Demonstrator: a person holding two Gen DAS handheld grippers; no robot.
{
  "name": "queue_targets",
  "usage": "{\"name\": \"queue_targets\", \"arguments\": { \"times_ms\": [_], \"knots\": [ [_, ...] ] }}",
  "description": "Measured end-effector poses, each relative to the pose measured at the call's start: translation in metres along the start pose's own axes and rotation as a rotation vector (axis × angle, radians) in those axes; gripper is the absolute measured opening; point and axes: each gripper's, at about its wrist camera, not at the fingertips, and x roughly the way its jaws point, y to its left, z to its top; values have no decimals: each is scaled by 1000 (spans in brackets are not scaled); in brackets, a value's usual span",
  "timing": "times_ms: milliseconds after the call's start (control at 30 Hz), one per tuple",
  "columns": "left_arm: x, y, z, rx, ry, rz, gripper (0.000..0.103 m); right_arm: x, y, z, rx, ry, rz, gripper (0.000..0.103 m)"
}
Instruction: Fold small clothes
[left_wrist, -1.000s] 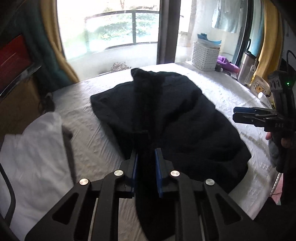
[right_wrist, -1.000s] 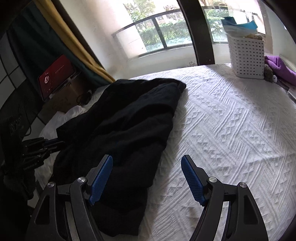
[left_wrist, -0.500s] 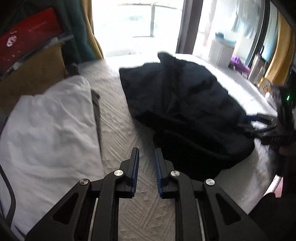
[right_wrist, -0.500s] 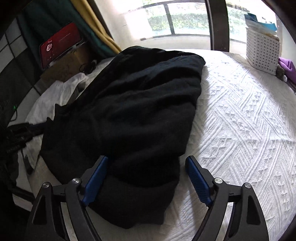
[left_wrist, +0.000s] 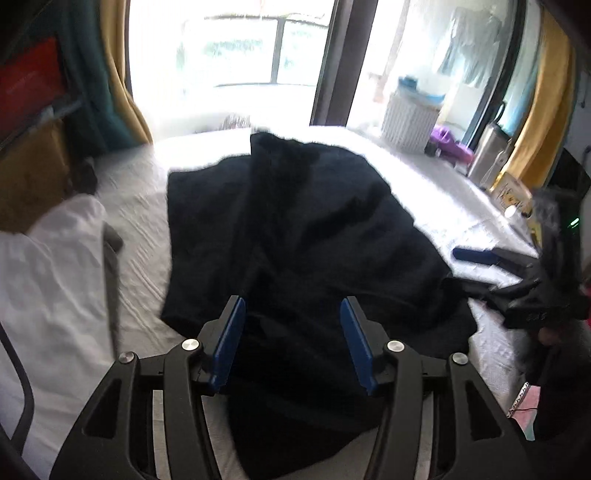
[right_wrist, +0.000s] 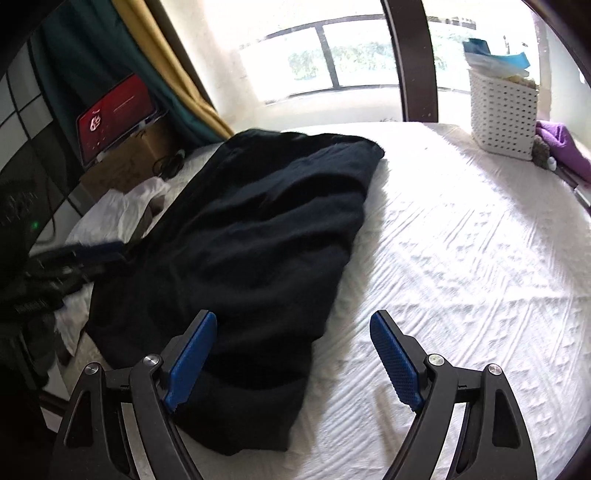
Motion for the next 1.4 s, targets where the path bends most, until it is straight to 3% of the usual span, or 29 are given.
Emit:
{"name": "queue_targets", "arguments": {
  "times_ms": [133, 200, 300, 500, 700, 933, 1233, 1333, 1400],
  "knots": [
    [3, 0, -8, 5, 10, 22, 50, 1, -5, 3, -4, 3, -13, 86],
    [-2, 2, -12, 0, -2, 35, 23, 5, -6, 2, -7, 13, -11, 86],
    [-13, 7, -21, -13, -14, 44, 6, 13, -4, 1, -17, 36, -4, 86],
    [-37, 7, -36, -32, -65, 75, 0, 14, 9, -2, -51, 44, 13, 86],
    [-36, 23, -50, -59, -37, 153, 0, 15, 14, -6, -56, 56, 10, 86],
    [-45, 22, -48, -103, -53, 125, 0, 11, 13, -6, -63, 53, -13, 86],
    [-56, 10, -22, -58, -112, 142, 2, 8, 7, 8, -70, 49, -36, 86],
    [-53, 7, -13, -55, -128, 133, 29, 7, 4, 14, -72, 42, -40, 86],
    [-50, 6, -8, -64, -136, 108, 34, 6, 1, 17, -69, 37, -43, 86]
  ]
}}
